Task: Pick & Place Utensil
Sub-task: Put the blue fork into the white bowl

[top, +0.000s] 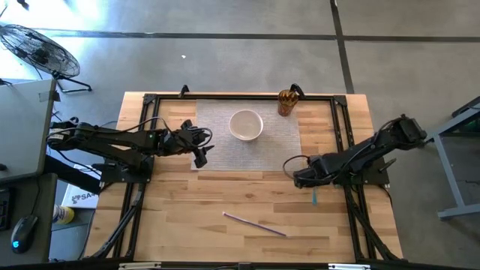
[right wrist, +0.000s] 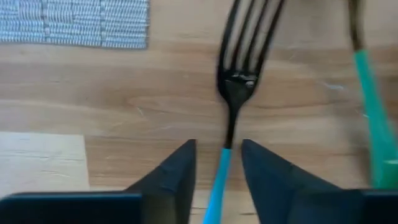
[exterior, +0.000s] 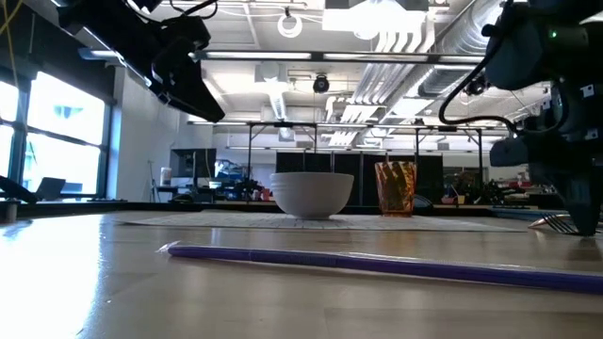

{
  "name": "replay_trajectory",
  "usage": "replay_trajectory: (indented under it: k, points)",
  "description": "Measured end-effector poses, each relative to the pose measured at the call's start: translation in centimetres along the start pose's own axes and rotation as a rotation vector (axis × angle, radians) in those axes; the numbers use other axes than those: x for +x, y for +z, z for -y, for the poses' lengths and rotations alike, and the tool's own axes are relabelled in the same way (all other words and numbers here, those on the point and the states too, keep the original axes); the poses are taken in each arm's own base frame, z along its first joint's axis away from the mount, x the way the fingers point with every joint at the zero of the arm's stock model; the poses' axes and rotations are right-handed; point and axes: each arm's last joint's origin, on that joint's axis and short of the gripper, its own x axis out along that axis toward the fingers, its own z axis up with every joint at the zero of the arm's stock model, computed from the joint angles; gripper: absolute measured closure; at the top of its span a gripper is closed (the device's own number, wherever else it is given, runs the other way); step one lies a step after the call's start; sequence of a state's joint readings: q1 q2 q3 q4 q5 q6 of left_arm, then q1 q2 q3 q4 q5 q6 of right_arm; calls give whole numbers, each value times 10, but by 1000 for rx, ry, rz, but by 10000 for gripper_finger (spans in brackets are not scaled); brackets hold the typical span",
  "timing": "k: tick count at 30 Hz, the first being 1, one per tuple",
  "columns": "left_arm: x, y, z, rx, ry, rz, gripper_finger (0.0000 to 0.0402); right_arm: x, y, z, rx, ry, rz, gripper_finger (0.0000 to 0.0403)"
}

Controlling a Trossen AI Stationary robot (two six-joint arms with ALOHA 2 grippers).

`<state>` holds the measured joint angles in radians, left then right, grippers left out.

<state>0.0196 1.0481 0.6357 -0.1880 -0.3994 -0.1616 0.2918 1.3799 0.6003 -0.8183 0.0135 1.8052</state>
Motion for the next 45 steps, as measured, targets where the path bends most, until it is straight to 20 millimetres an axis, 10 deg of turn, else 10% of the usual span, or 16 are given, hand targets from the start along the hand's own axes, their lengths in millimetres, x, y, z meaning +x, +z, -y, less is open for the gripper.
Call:
replay_trajectory:
  k: [10, 29, 45]
  points:
    - [0, 0, 0, -11, 0, -1, 181, 9, 1, 3, 17, 34, -15, 362]
    - [-25, -1, -12, -66, 60, 3, 181, -14, 1, -8, -67, 8, 77, 399]
    - [-42, -1, -20, -140, 72, 34, 181, -116, 45, -137, -388, 174, 254, 402]
